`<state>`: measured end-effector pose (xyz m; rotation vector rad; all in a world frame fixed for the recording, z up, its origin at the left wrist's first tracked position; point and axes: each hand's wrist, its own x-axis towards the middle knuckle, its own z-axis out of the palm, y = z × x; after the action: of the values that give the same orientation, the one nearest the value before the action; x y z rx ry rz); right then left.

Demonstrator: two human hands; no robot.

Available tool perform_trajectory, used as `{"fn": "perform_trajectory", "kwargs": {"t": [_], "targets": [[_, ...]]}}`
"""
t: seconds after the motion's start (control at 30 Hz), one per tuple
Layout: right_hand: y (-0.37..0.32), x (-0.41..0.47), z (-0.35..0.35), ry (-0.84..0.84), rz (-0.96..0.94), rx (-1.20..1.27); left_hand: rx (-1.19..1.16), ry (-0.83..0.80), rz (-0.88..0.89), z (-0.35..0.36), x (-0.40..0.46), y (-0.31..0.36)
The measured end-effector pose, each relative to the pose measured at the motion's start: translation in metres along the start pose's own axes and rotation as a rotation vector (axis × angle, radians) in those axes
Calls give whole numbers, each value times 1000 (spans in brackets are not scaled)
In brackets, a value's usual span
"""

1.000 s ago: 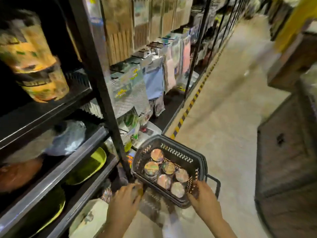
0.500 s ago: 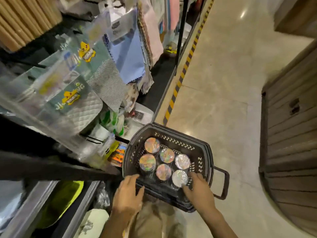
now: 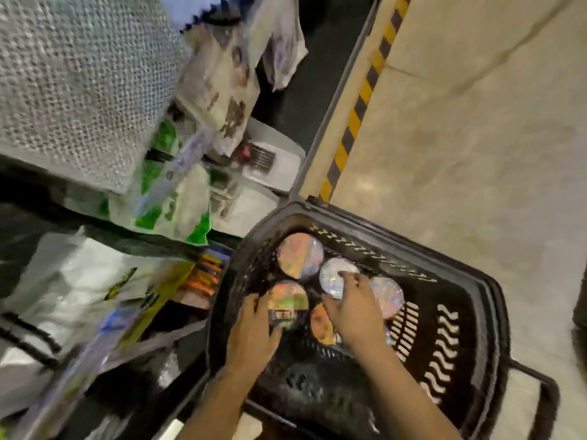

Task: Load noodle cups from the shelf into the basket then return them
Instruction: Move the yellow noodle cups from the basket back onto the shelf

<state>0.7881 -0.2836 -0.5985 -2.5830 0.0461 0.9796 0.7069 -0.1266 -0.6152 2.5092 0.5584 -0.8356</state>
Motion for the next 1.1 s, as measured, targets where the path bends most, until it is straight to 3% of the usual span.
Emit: {"fn": "perform_trajectory", "kwargs": {"t": [0.27,0.5,0.77,0.83,1.1], "targets": [[0,112,96,-47,-54,-79,249,-107,-25,99,75,-30],[-12,145,140,-24,21,-63,204,-97,-60,139,82,-39],[12,133,128,70,-64,-75,136,-56,-65,128,81,-39],[30,119,115,73,-51,-52,156,-109,-106,120,77,-35],[124,65,93,-141,266,19,84,-249,-206,110,87,-3]]}}
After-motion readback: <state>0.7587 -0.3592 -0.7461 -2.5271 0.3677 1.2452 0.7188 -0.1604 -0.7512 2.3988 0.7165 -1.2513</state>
